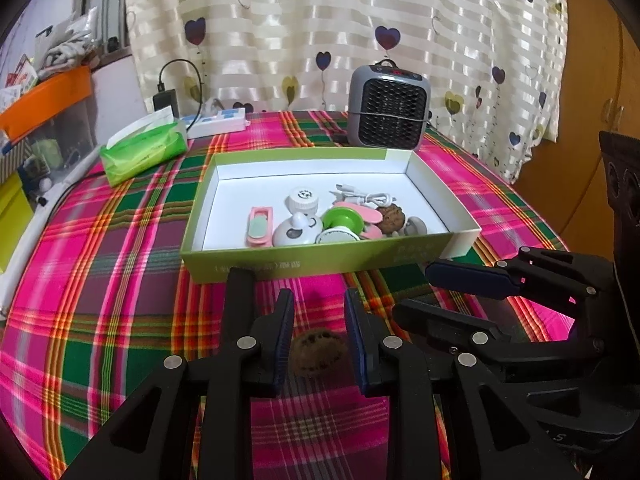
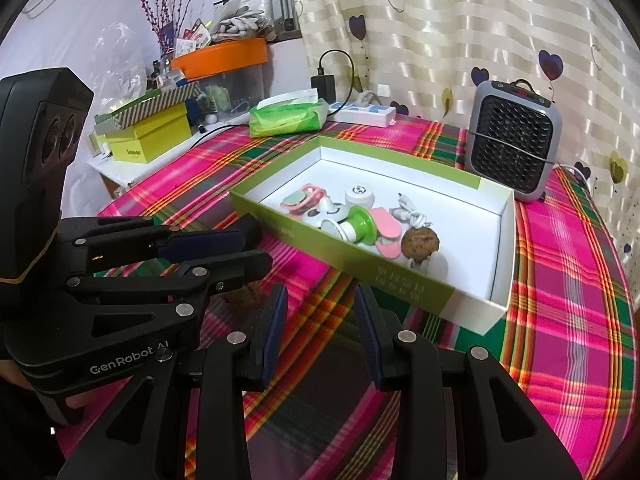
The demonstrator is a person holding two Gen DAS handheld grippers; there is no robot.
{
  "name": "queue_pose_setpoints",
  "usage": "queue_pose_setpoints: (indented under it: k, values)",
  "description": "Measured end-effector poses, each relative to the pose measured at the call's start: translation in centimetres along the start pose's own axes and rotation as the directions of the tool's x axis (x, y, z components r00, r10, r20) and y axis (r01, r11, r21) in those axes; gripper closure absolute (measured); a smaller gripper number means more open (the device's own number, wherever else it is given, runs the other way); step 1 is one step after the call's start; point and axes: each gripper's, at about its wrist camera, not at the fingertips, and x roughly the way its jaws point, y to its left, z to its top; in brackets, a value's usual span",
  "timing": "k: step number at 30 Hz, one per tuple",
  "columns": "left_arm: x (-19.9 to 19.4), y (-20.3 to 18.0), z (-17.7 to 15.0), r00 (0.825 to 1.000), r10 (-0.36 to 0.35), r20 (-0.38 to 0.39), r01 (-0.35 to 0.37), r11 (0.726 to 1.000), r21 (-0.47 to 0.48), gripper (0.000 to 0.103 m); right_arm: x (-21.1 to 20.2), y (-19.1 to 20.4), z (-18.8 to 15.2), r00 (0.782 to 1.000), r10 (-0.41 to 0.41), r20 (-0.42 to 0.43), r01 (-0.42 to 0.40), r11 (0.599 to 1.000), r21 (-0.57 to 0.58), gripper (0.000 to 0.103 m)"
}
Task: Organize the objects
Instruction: 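Move left gripper toward black marker while right gripper approaches a walnut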
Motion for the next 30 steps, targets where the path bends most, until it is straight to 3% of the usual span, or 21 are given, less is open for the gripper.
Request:
queue_pose_setpoints:
  k: [30]
  values:
    - [-2.8,0.0,-3.6,1.000,-0.015,-0.027,0.014,1.000,-0.007,0.081,-1.4,3.1,-2.5,0.998,0.049,-0.051,-0.050,0.999,-0.018,0.067]
